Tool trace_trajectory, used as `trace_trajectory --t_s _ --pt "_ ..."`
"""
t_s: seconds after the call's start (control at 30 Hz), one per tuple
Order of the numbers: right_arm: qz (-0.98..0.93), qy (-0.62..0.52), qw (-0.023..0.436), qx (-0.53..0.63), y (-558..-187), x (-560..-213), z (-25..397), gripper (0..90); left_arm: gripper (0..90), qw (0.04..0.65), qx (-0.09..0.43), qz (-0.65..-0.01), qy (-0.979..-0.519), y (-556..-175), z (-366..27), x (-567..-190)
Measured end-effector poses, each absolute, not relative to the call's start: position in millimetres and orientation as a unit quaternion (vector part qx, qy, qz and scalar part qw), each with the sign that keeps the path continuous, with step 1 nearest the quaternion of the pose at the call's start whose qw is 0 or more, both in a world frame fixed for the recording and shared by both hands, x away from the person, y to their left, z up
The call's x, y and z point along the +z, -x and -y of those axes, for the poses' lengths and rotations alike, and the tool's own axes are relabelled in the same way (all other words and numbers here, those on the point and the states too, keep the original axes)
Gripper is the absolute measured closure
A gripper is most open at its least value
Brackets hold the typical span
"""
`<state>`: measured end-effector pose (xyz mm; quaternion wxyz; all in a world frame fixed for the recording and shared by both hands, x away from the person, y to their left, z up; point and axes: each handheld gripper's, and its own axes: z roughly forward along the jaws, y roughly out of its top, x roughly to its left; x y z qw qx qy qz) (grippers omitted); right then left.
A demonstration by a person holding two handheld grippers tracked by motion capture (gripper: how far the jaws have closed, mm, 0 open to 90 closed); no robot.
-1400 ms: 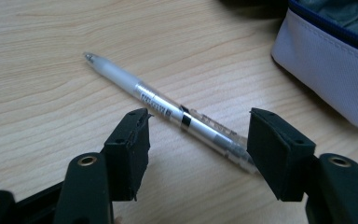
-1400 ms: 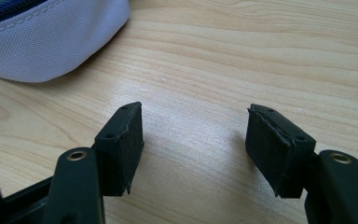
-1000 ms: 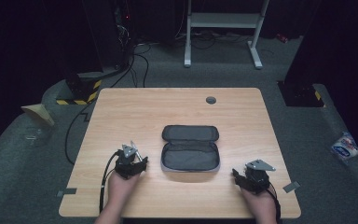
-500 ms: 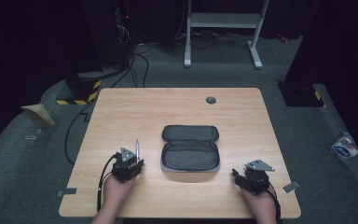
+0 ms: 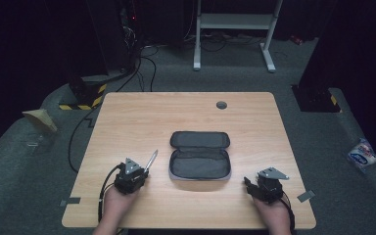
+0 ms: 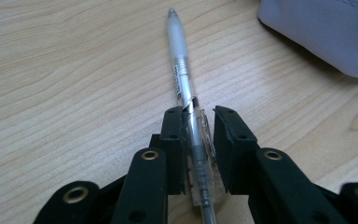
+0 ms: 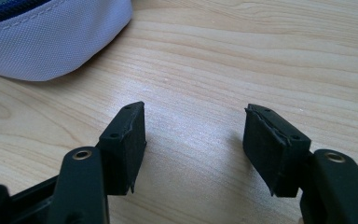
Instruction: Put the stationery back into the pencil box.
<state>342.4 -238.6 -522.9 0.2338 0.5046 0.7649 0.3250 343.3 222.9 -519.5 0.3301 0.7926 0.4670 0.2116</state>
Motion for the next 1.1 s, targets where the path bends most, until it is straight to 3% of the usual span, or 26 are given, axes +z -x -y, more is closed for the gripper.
trace_trajectory --t_s 0.47,0.63,1.1 --pt "-0.764 -0.507 0.233 0.325 -341.9 -522.9 238.2 38.5 75.5 0.334 0.190 -0.434 -0.815 -331.8 -238.7 -517.9" --pt "-0.764 -0.506 0.230 0.326 -342.7 -522.9 238.5 38.6 68.8 0.347 0.183 -0.431 -0.812 -335.2 -237.9 -518.3" --pt "-0.767 -0.502 0.229 0.327 -343.2 -522.9 238.7 38.6 72.1 0.358 0.182 -0.440 -0.803 -349.1 -230.3 -521.4"
